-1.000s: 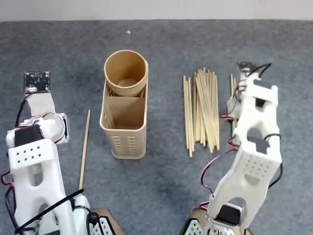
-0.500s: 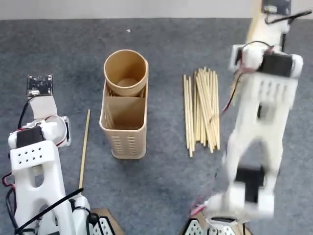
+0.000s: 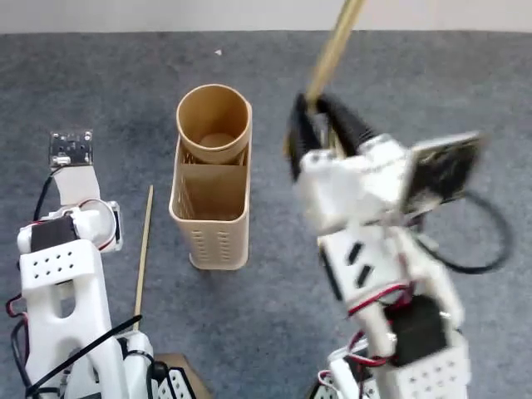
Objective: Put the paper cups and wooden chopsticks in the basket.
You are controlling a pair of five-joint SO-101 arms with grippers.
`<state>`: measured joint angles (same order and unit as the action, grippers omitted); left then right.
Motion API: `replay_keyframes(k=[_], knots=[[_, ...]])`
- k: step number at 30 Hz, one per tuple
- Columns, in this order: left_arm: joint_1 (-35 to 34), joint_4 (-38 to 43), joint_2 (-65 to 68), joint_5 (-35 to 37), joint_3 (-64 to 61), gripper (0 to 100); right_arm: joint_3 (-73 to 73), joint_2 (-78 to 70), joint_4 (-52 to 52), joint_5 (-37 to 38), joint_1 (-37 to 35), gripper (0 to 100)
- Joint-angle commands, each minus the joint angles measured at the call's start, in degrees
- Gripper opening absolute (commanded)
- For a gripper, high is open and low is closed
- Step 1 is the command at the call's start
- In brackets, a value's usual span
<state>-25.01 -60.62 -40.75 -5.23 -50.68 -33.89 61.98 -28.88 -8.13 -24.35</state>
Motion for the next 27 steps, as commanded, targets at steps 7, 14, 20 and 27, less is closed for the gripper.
replay_keyframes(k=[7, 14, 20, 27], knots=[[0.75, 0.97, -0.13, -0.18, 0.31, 16, -5.67, -9.36, 11.03, -0.79, -8.22, 0.5], [0.66, 0.97, -0.13, -0.18, 0.31, 16, -5.23, -13.23, 11.03, -3.52, -8.22, 0.7], [0.57, 0.62, -0.4, -0.18, 0.57, 16, -5.49, -12.7, 6.9, -3.25, -8.22, 9.8], [0.57, 0.62, -0.4, -0.18, 0.66, 16, -5.23, -12.62, 2.51, -2.2, -8.31, 15.6]])
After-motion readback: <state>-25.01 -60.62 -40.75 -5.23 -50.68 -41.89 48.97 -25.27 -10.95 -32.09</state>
